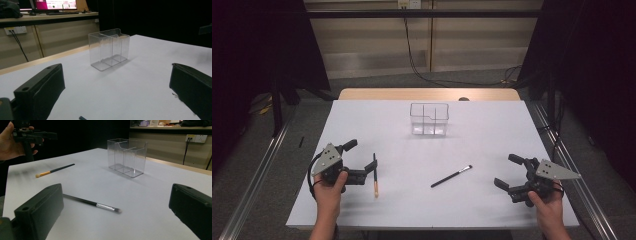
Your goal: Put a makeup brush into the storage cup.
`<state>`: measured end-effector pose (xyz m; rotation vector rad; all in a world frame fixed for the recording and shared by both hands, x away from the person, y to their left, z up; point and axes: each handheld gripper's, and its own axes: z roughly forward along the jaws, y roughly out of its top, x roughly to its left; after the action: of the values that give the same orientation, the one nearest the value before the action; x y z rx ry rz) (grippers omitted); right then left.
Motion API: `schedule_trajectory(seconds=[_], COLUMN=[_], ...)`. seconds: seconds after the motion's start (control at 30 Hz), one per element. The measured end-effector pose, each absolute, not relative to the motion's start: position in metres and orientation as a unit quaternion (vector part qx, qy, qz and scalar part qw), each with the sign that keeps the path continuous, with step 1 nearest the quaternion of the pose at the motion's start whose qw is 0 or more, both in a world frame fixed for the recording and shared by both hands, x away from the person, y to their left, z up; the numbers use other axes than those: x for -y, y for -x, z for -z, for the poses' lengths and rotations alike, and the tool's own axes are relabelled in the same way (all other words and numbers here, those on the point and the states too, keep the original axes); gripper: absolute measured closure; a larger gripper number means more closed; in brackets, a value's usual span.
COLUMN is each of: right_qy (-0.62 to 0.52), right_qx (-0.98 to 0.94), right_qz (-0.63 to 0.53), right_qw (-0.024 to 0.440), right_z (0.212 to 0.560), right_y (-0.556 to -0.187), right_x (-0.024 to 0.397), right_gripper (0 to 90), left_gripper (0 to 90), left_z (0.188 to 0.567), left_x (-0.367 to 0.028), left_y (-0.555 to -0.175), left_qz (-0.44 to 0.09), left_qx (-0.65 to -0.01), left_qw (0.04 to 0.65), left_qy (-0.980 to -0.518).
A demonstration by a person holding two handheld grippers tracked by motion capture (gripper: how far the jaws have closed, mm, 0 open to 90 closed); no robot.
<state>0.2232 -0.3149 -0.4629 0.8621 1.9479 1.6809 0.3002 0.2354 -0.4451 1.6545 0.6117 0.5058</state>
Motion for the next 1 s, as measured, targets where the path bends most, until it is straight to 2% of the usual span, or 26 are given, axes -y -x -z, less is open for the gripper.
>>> schedule_trajectory(seconds=[0.67, 1.0], right_qy=[-0.308, -0.308], right_qx=[-0.704, -0.704], right_qz=[-0.605, -0.605], right_qw=[0.209, 0.208], right_z=[0.464, 0.464], right_y=[-0.223, -0.224], right_x=[0.314, 0.314], right_gripper=[0.0, 0.0], left_gripper=[0.0, 0.0], left_z=[0.454, 0.454], left_x=[-0.211, -0.209], left_y=[-0.320, -0.325], left_qz=[-0.206, -0.191], left_qx=[-0.273, -0.300], left_qw=[0.612, 0.561], left_qy=[-0.713, -0.748])
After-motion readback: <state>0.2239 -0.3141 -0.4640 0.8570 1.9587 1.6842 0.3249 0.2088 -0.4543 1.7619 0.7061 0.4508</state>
